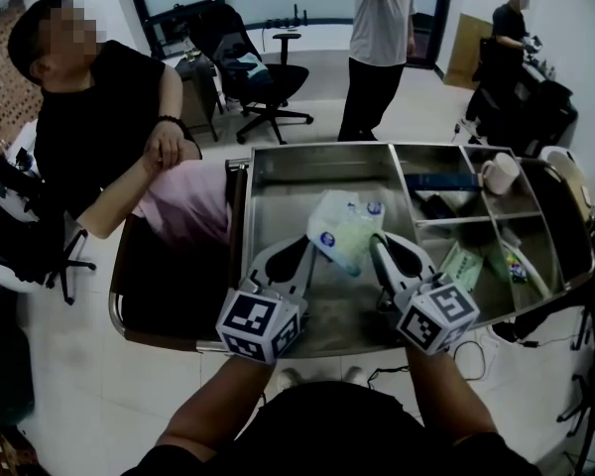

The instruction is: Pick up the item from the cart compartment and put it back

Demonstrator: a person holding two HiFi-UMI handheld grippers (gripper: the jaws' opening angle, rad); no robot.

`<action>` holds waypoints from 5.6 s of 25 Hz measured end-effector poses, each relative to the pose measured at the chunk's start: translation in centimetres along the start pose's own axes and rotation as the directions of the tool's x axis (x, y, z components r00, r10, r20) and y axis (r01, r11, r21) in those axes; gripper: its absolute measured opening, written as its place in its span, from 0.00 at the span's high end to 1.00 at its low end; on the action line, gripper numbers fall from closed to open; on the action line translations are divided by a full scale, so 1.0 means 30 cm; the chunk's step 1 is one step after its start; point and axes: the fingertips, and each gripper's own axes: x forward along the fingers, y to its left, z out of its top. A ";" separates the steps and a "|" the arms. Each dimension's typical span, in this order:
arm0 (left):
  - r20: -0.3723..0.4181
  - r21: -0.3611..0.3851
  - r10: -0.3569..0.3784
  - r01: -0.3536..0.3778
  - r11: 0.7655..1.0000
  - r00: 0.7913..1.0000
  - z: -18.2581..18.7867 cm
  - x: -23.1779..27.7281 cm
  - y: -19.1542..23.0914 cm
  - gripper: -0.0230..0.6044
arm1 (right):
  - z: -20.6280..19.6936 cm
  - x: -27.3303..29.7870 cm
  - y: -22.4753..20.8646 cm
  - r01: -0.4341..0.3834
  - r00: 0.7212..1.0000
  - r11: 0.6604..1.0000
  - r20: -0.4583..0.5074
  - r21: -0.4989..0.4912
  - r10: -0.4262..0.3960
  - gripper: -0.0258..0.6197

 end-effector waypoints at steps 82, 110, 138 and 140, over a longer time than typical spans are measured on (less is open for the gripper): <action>-0.001 0.014 -0.025 0.025 1.000 1.000 0.005 0.002 -0.023 0.96 | 0.002 0.629 -0.284 0.004 0.870 0.839 -0.413 -0.544 -0.271 0.91; -0.001 0.012 -0.006 0.006 1.000 1.000 0.004 0.001 -0.011 0.96 | 0.117 0.350 -0.028 -0.009 0.980 0.981 -0.198 -0.195 -0.030 0.94; -0.025 0.028 -0.016 0.016 0.999 1.000 -0.012 0.011 -0.021 0.96 | -0.034 0.053 0.020 -0.008 0.995 0.997 -0.097 -0.081 0.000 0.94; -0.027 0.028 -0.015 0.016 0.999 1.000 -0.014 0.011 -0.022 0.96 | -0.040 0.053 0.020 -0.014 0.995 0.997 -0.101 -0.075 0.007 0.94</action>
